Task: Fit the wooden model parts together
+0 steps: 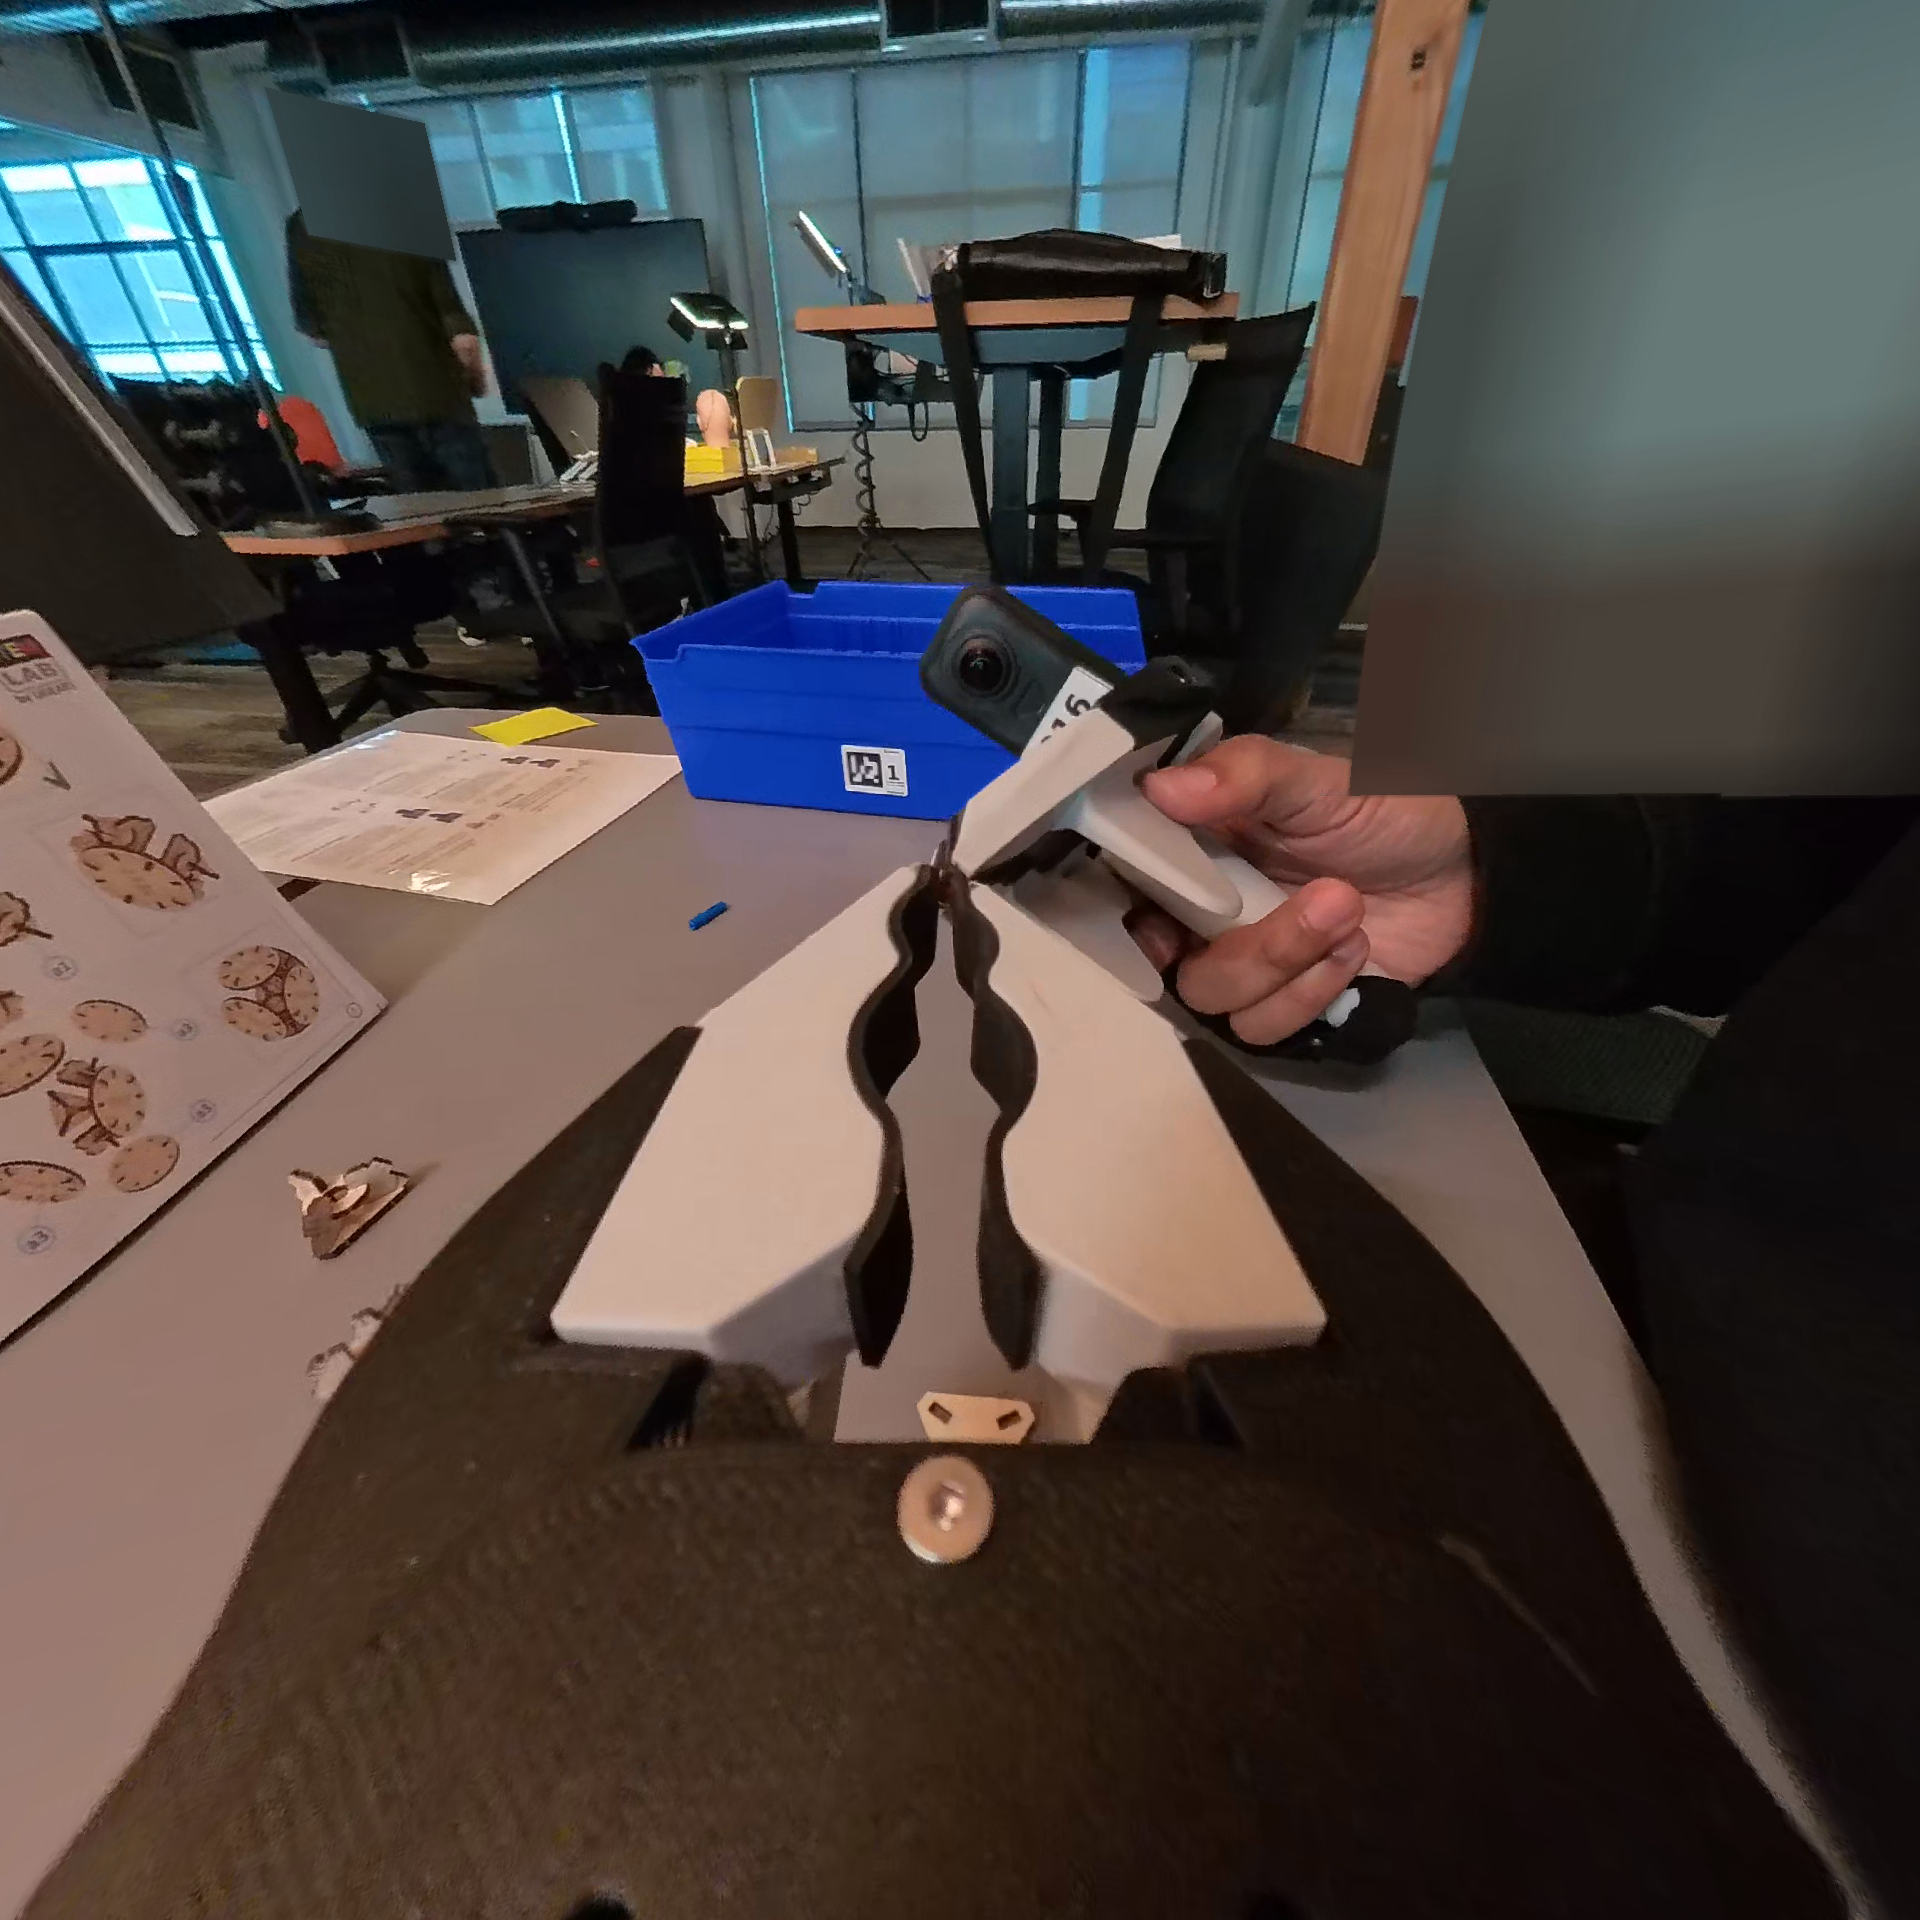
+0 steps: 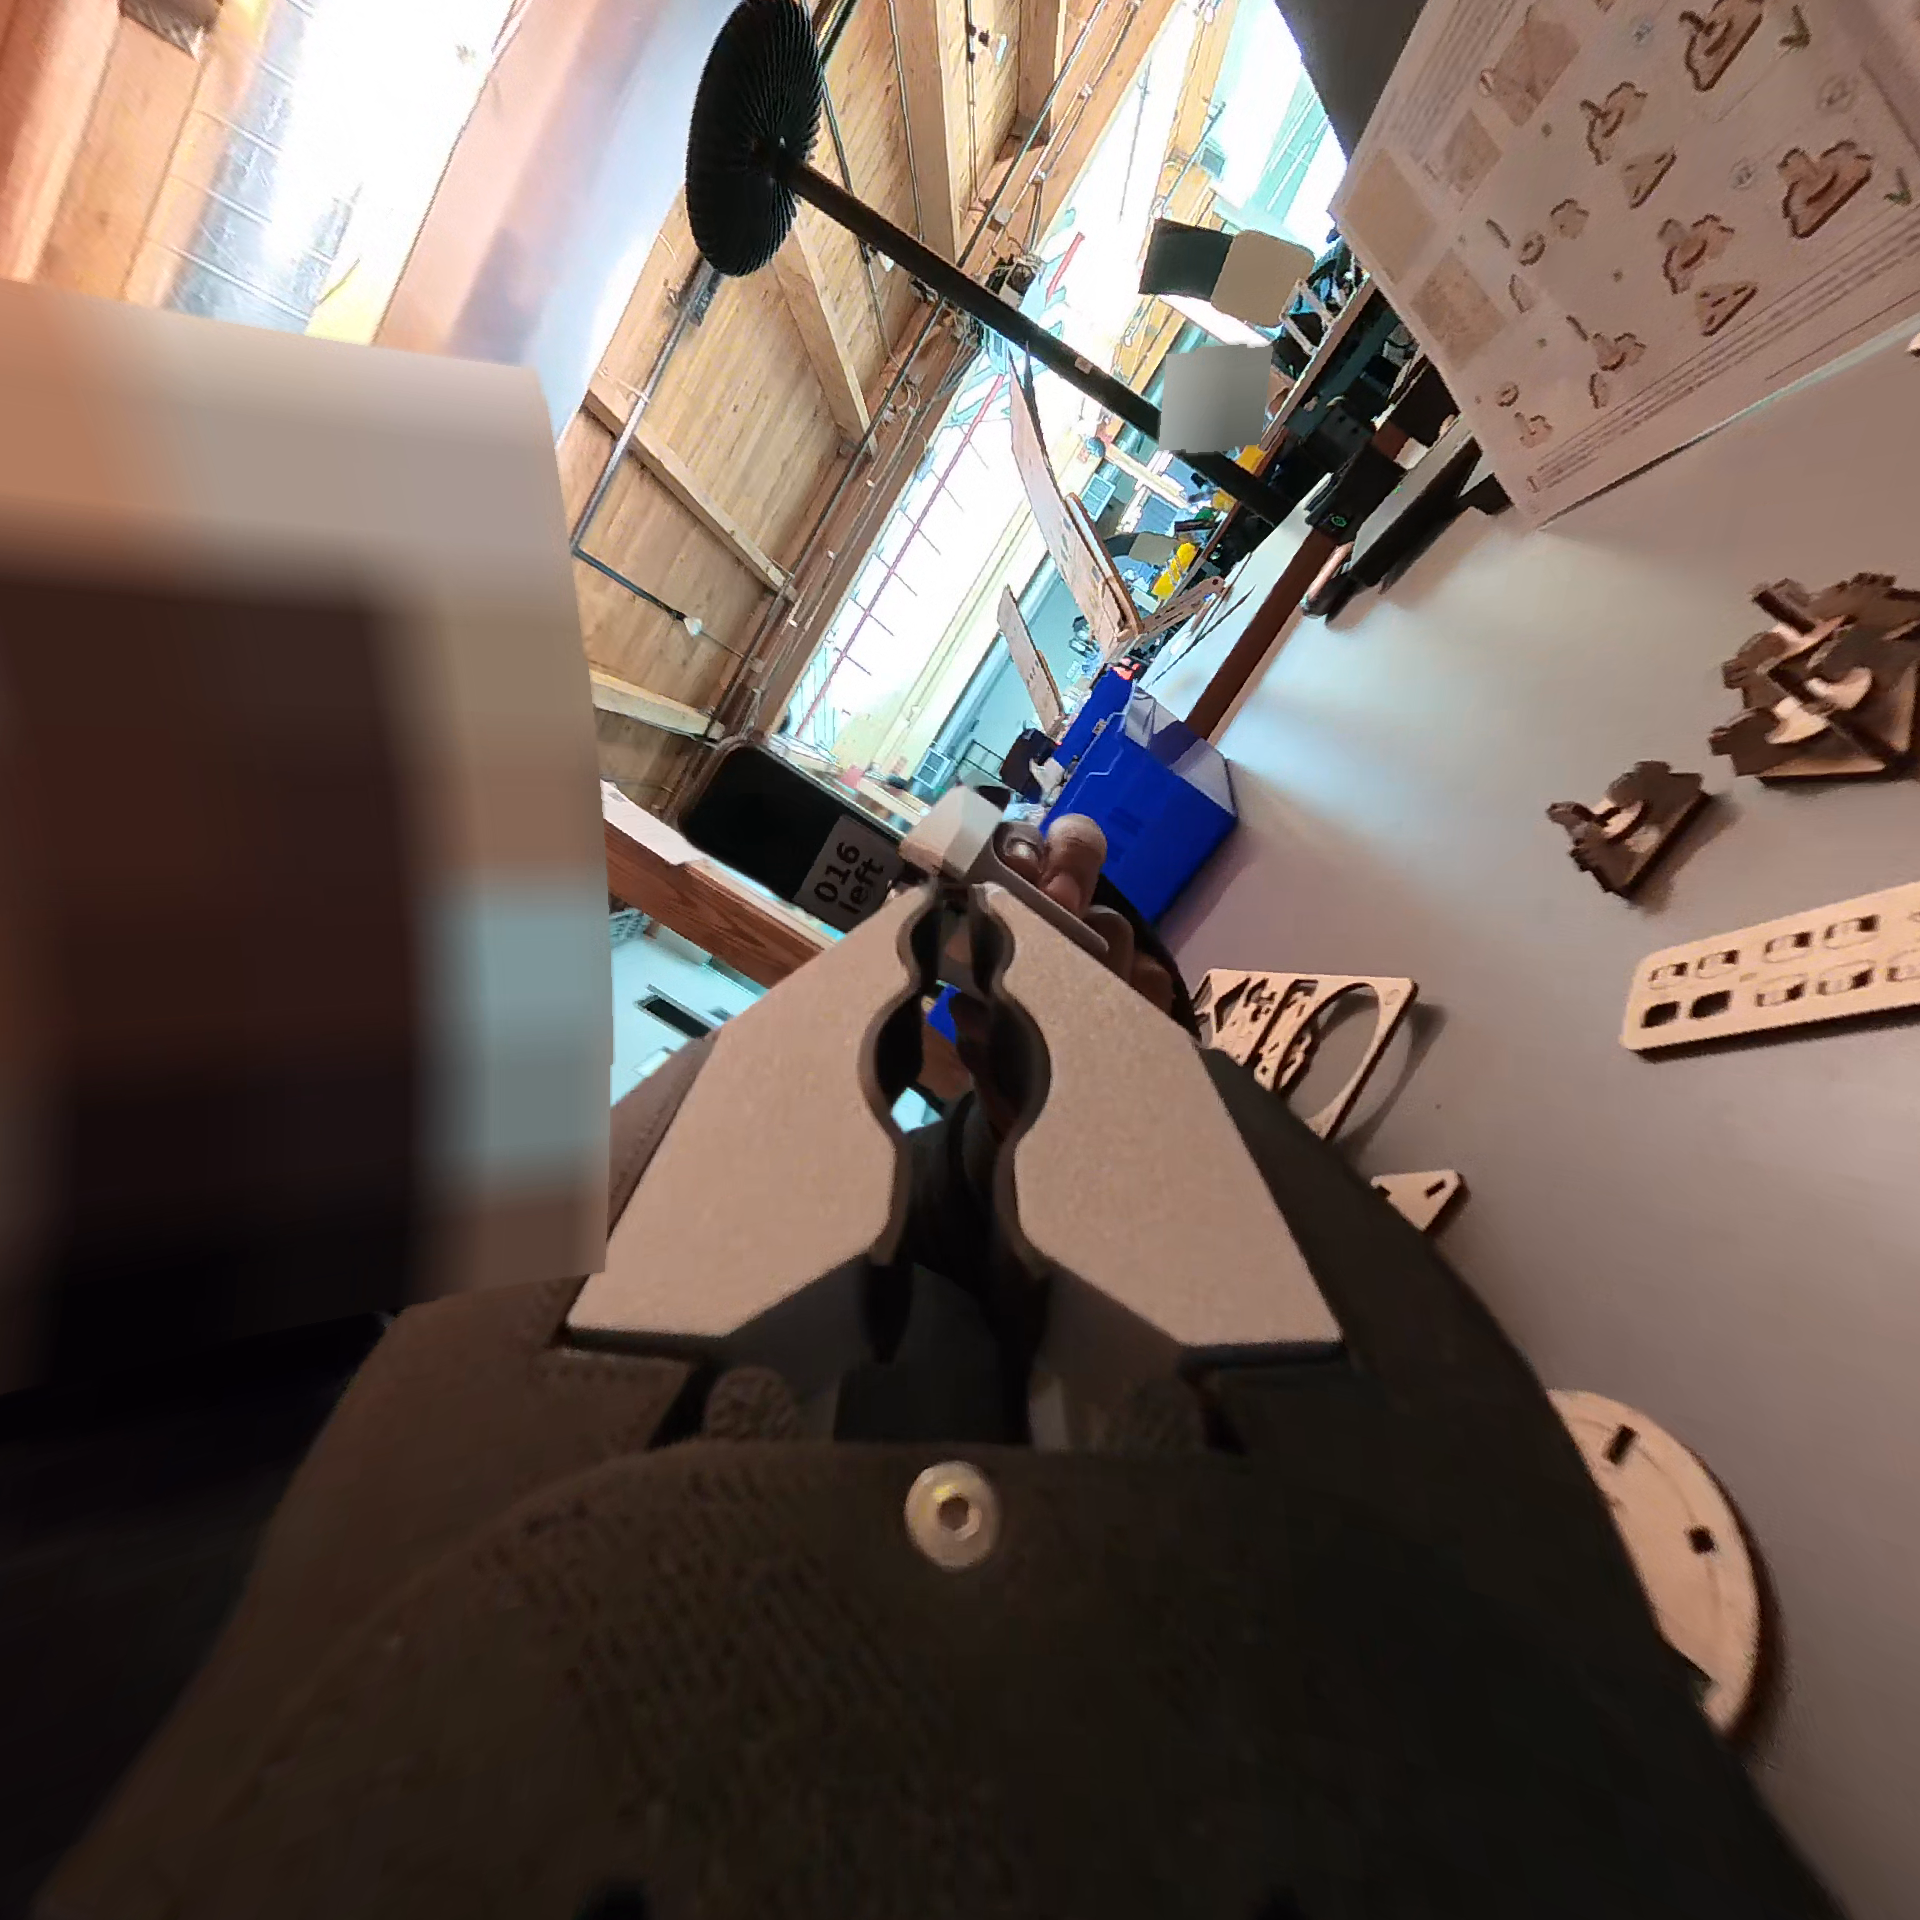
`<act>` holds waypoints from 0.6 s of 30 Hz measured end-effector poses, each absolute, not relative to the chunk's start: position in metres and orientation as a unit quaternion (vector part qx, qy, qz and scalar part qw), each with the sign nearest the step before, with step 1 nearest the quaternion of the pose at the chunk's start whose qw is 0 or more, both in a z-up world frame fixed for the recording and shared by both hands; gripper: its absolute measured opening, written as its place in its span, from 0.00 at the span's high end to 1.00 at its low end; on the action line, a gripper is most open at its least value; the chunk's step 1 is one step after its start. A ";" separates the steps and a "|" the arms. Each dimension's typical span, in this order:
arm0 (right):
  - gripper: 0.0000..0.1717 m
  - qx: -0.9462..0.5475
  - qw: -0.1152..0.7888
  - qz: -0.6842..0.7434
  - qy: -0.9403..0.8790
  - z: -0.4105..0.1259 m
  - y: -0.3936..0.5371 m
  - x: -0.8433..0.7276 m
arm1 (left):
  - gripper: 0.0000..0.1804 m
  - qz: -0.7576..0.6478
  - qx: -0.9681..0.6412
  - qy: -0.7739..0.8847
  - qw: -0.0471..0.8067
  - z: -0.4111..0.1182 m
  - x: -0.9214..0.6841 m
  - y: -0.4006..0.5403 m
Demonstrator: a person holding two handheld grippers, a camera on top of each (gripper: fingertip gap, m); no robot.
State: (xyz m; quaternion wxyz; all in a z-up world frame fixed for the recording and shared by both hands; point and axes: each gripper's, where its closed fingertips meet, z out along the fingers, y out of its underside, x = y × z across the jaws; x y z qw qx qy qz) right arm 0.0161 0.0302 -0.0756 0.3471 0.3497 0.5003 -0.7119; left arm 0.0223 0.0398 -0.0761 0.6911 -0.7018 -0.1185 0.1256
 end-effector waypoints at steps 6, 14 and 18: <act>0.91 0.296 0.235 -0.721 0.580 -0.069 0.041 0.015 | 1.00 0.022 -0.674 -0.155 0.722 -0.073 0.021 0.037; 0.86 -0.014 -0.261 -0.574 0.776 -0.062 0.040 0.024 | 1.00 -0.386 -0.486 -0.257 0.741 -0.066 0.014 0.026; 0.85 -0.114 -0.348 -0.480 0.797 -0.076 0.031 0.025 | 1.00 -0.470 -0.437 -0.262 0.721 -0.067 0.016 0.027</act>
